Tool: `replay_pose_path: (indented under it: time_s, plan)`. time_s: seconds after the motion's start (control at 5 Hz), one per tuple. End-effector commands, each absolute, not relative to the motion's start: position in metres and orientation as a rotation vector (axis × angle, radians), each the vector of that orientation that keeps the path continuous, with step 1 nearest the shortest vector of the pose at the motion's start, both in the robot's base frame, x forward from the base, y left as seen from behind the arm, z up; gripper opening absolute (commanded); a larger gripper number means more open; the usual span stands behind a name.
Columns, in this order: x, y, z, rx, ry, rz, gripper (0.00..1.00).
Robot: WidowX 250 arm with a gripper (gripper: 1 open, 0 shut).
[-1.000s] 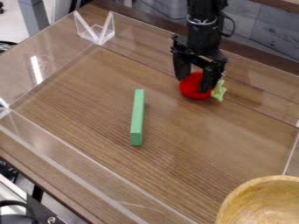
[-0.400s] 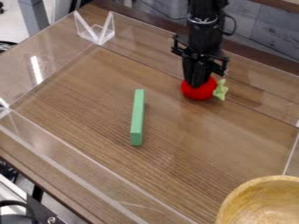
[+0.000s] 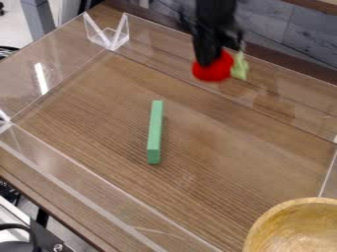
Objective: Move the red fruit to the left
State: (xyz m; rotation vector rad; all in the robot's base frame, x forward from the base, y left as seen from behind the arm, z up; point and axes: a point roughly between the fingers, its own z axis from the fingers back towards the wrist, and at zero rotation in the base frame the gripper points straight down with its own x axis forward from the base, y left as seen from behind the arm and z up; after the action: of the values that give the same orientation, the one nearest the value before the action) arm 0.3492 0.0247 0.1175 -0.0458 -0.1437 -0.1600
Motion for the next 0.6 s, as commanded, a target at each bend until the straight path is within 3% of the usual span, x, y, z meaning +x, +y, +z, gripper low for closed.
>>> replay_pose_path:
  time_s: [0.0,0.4]
  plan:
    - [0.339,0.048,0.147,-0.028,-0.214,-0.13,0.0]
    - [0.328,0.069,0.135,-0.028,-0.193,-0.078,0.0]
